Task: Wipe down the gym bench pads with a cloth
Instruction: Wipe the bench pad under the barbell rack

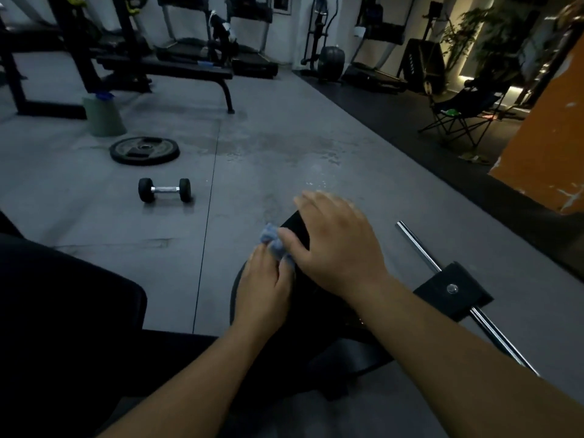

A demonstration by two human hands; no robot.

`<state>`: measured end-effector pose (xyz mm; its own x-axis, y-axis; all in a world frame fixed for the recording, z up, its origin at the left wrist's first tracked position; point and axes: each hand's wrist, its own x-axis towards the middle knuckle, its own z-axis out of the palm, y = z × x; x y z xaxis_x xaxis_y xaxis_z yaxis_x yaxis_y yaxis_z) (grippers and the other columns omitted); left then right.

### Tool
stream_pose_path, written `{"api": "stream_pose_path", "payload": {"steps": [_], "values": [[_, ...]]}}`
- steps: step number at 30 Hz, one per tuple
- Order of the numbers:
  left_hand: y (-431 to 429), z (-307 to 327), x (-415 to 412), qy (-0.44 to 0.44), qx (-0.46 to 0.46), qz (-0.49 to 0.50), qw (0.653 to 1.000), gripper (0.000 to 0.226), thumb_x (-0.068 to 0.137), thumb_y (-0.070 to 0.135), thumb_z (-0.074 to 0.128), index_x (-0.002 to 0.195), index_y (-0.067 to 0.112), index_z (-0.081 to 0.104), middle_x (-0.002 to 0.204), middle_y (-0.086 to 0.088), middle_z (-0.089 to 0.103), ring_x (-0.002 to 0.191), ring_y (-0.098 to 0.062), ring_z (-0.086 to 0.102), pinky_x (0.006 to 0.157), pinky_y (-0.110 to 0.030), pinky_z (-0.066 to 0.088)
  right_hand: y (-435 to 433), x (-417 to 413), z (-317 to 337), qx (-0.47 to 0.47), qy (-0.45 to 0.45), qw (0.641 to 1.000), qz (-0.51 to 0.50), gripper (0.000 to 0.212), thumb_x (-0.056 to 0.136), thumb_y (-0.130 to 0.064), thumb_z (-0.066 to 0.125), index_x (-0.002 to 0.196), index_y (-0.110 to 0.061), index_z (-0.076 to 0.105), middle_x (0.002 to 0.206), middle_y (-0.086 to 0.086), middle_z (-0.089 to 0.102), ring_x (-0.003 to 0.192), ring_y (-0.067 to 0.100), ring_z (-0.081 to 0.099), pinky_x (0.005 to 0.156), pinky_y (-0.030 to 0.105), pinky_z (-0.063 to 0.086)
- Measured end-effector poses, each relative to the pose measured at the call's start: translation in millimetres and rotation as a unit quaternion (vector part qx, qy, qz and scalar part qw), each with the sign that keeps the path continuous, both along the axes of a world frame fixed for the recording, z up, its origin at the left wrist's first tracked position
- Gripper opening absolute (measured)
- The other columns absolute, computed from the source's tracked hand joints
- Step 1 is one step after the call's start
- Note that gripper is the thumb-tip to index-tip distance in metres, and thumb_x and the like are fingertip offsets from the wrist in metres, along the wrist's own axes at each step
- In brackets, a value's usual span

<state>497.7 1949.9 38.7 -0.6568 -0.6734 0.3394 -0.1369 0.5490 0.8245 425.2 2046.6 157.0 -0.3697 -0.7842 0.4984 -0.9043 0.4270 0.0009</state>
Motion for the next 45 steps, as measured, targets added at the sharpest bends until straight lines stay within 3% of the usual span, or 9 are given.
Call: {"api": "stream_pose_path", "payload": {"steps": [4, 8, 11, 14, 21, 25, 31, 38, 45], "values": [[-6.8, 31.9, -44.1, 0.032, 0.004, -0.062, 0.998, 0.05, 0.099, 0.056, 0.031, 0.147, 0.042, 0.033, 0.163, 0.005, 0.025, 0.15, -0.014, 0.021, 0.123, -0.045, 0.02, -2.5, 1.6, 4.7, 0.078, 0.043, 0.996, -0.006, 0.039, 0.089, -0.059, 0.043, 0.084, -0.024, 0.058, 0.093, 0.0, 0.066, 0.099, 0.023, 0.059, 0.102, 0.047, 0.039], [2.8, -26.3, 6.8, 0.056, -0.007, -0.065, 0.996, 0.059, 0.103, 0.054, 0.022, 0.158, 0.033, 0.023, 0.165, 0.009, 0.019, 0.152, -0.009, 0.012, 0.125, -0.039, 0.014, -5.3, 0.4, 6.6, 0.223, 0.123, 0.967, -0.006, 0.055, 0.089, -0.066, 0.031, 0.111, -0.028, 0.064, 0.123, 0.002, 0.063, 0.125, 0.025, 0.048, 0.107, 0.05, 0.03], [-25.9, -55.3, 15.4, -0.039, 0.065, 0.001, 0.997, 0.054, 0.101, 0.047, 0.024, 0.148, 0.028, 0.041, 0.151, -0.004, 0.041, 0.141, -0.024, 0.034, 0.114, -0.044, 0.031, -15.1, 2.6, 11.6, 0.365, 0.148, 0.919, -0.03, 0.069, 0.092, -0.071, 0.02, 0.151, -0.034, 0.03, 0.158, 0.007, 0.031, 0.147, 0.033, 0.021, 0.114, 0.061, 0.016], [-37.8, -29.7, -11.4, -0.095, 0.055, 0.004, 0.994, 0.054, 0.089, 0.049, 0.026, 0.121, 0.016, 0.054, 0.126, -0.015, 0.055, 0.116, -0.036, 0.048, 0.097, -0.049, 0.04, -21.5, 3.7, 13.7, 0.411, 0.176, 0.893, -0.041, 0.072, 0.093, -0.072, 0.016, 0.155, -0.035, 0.017, 0.164, 0.006, 0.016, 0.15, 0.033, 0.01, 0.115, 0.063, 0.012], [-9.2, -103.6, 59.1, -0.024, 0.043, -0.007, 0.999, 0.055, 0.101, 0.045, 0.033, 0.15, 0.023, 0.042, 0.162, 0.004, 0.025, 0.151, -0.011, 0.012, 0.12, -0.022, 0.013, -27.4, 6.9, 14.6, 0.462, 0.197, 0.862, -0.065, 0.075, 0.089, -0.074, 0.006, 0.155, -0.038, 0.011, 0.166, 0.003, 0.006, 0.152, 0.029, 0.001, 0.116, 0.062, 0.009], [-23.3, -88.9, 27.5, -0.146, 0.182, 0.055, 0.971, 0.065, 0.096, 0.068, 0.022, 0.154, 0.039, 0.024, 0.158, -0.014, 0.028, 0.146, -0.038, 0.022, 0.118, -0.049, 0.021, -29.2, 12.2, 14.3, 0.465, 0.208, 0.857, -0.081, 0.077, 0.086, -0.075, 0.003, 0.154, -0.039, 0.012, 0.166, 0.001, 0.009, 0.152, 0.027, 0.004, 0.116, 0.061, 0.012], [73.6, -62.3, 78.1, 0.033, -0.034, -0.038, 0.998, 0.06, 0.099, 0.045, 0.03, 0.156, 0.046, 0.012, 0.167, 0.009, 0.012, 0.154, -0.018, 0.002, 0.124, -0.045, 0.009, -29.7, 13.7, 14.3, 0.448, 0.197, 0.868, -0.081, 0.076, 0.086, -0.075, 0.01, 0.153, -0.04, 0.02, 0.165, -0.003, 0.015, 0.152, 0.024, 0.009, 0.116, 0.058, 0.014], [56.6, -58.1, 70.3, 0.018, -0.041, 0.012, 0.999, 0.06, 0.099, 0.057, 0.035, 0.138, 0.015, 0.055, 0.144, -0.008, 0.051, 0.141, -0.029, 0.036, 0.112, -0.053, 0.032, -26.5, 11.4, 14.1, 0.42, 0.189, 0.886, -0.044, 0.063, 0.093, -0.066, 0.021, 0.144, -0.035, 0.041, 0.156, 0.0, 0.036, 0.147, 0.026, 0.025, 0.114, 0.059, 0.016], [52.8, -17.4, 31.1, -0.023, -0.086, 0.007, 0.996, 0.064, 0.098, 0.056, 0.021, 0.148, 0.025, 0.044, 0.155, -0.007, 0.042, 0.149, -0.033, 0.021, 0.119, -0.054, 0.015, 1.8, -7.5, -7.2, 0.09, 0.133, 0.982, 0.098, 0.032, 0.082, -0.02, 0.045, 0.094, -0.005, 0.071, 0.104, 0.017, 0.07, 0.096, 0.036, 0.064, 0.087, 0.042, 0.045]]}}
